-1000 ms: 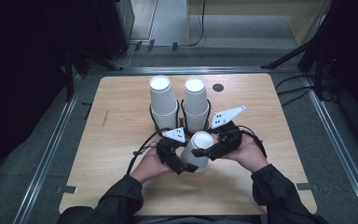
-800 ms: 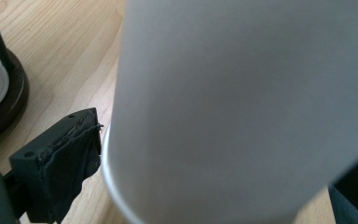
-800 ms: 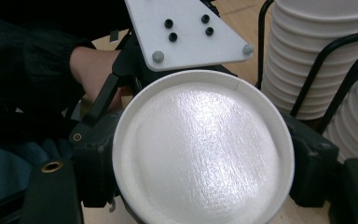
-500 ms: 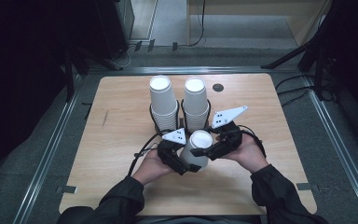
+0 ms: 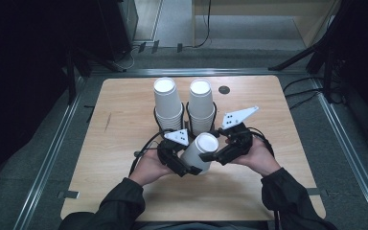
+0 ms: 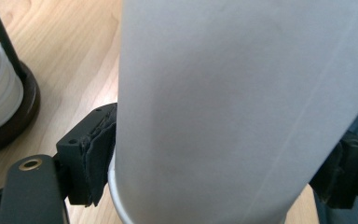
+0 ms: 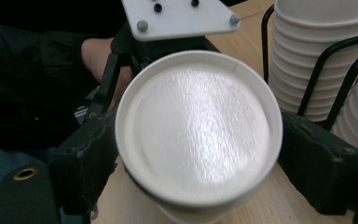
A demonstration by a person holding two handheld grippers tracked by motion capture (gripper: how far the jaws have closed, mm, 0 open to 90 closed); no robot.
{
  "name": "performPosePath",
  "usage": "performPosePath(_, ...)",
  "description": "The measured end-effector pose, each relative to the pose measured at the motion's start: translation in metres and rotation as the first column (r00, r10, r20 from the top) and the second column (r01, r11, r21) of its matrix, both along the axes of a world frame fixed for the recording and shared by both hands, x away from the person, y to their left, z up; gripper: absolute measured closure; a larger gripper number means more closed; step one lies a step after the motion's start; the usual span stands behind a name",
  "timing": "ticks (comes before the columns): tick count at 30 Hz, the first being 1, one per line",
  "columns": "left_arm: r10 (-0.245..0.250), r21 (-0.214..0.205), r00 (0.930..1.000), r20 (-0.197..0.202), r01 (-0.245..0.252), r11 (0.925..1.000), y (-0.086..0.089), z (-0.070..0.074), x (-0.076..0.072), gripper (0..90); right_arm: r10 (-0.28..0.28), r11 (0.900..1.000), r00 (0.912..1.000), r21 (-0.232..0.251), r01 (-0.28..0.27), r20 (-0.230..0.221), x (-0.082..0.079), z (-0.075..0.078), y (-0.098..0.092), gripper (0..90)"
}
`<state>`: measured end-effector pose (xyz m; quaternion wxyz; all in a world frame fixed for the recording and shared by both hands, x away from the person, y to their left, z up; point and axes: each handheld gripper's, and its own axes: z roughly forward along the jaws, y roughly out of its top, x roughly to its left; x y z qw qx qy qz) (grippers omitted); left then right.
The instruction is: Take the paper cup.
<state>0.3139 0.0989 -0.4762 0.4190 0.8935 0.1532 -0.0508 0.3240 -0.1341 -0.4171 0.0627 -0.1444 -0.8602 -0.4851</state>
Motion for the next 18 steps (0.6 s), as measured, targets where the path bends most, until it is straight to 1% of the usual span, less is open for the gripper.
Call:
performPosePath(1,-0.004,0.013,1.0,-0.005,0.004,0.9999,0.002,0.001,0.0,15.2,0.006,0.9999,0.9999,-0.009,-0.006,-0.009,0.0,-0.001,-0.001,15.1)
performPosePath(3,0.008,0.042,0.9998,0.019,-0.009,0.9991,0.005,0.003,-0.001,15.0,-0.001,0.9992,1.0,-0.04,0.001,0.009,-0.001,-0.004,-0.003,15.1)
performPosePath(4,0.008,0.056,0.9999,0.008,-0.009,0.9984,0.006,0.004,0.0,14.9,0.004,0.9986,0.9999,-0.052,-0.003,0.015,-0.002,-0.006,-0.003,15.1)
performPosePath(5,0.02,0.074,0.9997,0.014,-0.021,0.997,0.007,0.005,0.0,14.9,0.007,0.9977,0.9996,-0.067,-0.005,0.026,-0.002,-0.008,-0.003,15.1)
performPosePath(6,0.023,0.081,0.9997,0.006,-0.023,0.9964,0.008,0.006,0.001,14.9,0.009,0.9964,0.9994,-0.085,-0.006,0.034,-0.002,-0.011,-0.003,15.1)
performPosePath(9,0.017,0.109,0.9998,0.011,-0.018,0.9939,0.011,0.008,0.001,14.9,0.008,0.9932,0.9994,-0.117,-0.004,0.035,-0.001,-0.016,-0.002,15.2)
performPosePath(11,0.014,0.139,0.9996,0.025,-0.017,0.9901,0.013,0.009,0.0,14.9,0.011,0.9921,0.9992,-0.125,-0.006,0.038,-0.002,-0.019,-0.003,15.3)
performPosePath(12,0.016,0.153,0.9997,0.02,-0.019,0.988,0.014,0.008,0.001,14.9,0.011,0.9912,0.9992,-0.132,-0.006,0.038,-0.003,-0.021,-0.003,15.5)
performPosePath(13,0.023,0.171,0.9992,0.031,-0.028,0.9848,0.015,0.008,0.001,14.9,0.011,0.9903,0.999,-0.139,-0.005,0.043,-0.003,-0.022,-0.004,15.8)
performPosePath(15,0.035,0.197,0.9992,0.022,-0.039,0.9796,0.016,0.007,0.003,14.9,0.007,0.9896,0.9984,-0.144,0.001,0.056,-0.004,-0.024,-0.005,16.2)
performPosePath(16,0.038,0.21,0.9989,0.029,-0.043,0.9768,0.017,0.007,0.003,14.9,0.005,0.9892,0.9985,-0.147,0.004,0.055,-0.005,-0.025,-0.006,16.4)
performPosePath(17,0.044,0.223,0.9987,0.027,-0.049,0.9736,0.018,0.007,0.003,14.9,0.007,0.9882,0.9987,-0.153,0.001,0.051,-0.005,-0.027,-0.006,16.4)
performPosePath(18,0.045,0.237,0.9987,0.026,-0.05,0.9703,0.018,0.006,0.004,14.9,0.008,0.987,0.9984,-0.16,0.001,0.056,-0.005,-0.029,-0.007,16.3)
